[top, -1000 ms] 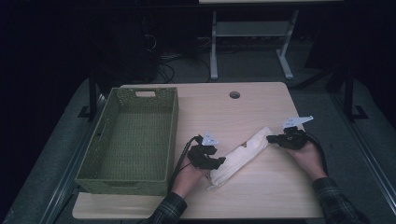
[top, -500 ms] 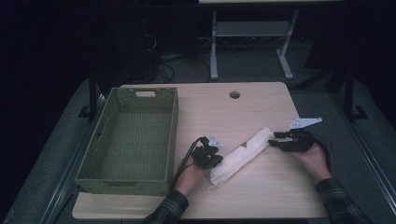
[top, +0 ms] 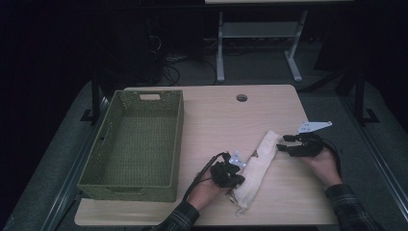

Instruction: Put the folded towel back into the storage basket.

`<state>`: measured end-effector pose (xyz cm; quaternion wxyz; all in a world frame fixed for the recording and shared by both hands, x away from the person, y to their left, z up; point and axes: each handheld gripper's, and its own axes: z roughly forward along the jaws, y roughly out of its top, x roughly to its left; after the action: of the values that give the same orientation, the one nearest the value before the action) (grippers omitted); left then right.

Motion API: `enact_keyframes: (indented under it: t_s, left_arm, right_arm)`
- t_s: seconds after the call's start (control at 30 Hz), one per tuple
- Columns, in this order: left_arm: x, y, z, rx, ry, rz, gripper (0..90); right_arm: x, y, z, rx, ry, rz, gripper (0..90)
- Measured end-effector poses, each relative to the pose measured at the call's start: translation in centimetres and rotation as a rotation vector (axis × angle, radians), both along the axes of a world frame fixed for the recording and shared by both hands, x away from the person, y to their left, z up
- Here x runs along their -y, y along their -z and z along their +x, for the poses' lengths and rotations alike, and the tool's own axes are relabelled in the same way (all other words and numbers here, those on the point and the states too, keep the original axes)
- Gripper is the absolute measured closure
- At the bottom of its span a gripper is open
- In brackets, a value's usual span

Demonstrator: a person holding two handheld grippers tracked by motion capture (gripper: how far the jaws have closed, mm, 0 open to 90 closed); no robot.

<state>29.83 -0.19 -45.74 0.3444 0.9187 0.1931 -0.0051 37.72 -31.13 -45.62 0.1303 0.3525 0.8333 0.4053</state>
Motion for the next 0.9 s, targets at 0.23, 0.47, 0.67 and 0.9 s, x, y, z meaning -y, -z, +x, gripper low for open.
enact_keyframes:
  t_s: [0.23, 0.47, 0.67, 0.9]
  left_arm:
    - [2.2, 0.2, -1.5, 0.018, 0.096, -0.021, 84.0]
    - [1.8, -1.2, -0.5, 0.066, 0.129, -0.067, 59.6]
    - [2.8, -1.2, 0.4, 0.101, 0.251, -0.073, 37.4]
    - [4.6, -0.8, 1.1, 0.135, 0.366, -0.022, 27.9]
  right_arm:
    - [-0.1, 0.1, 0.0, -0.003, -0.005, -0.006, 43.7]
    - [-0.1, 0.0, 0.0, 0.003, -0.003, -0.001, 43.6]
    - [-0.1, 0.0, 0.0, 0.006, -0.002, -0.001, 43.6]
    - [-0.1, 0.0, 0.0, 0.006, 0.002, 0.002, 43.5]
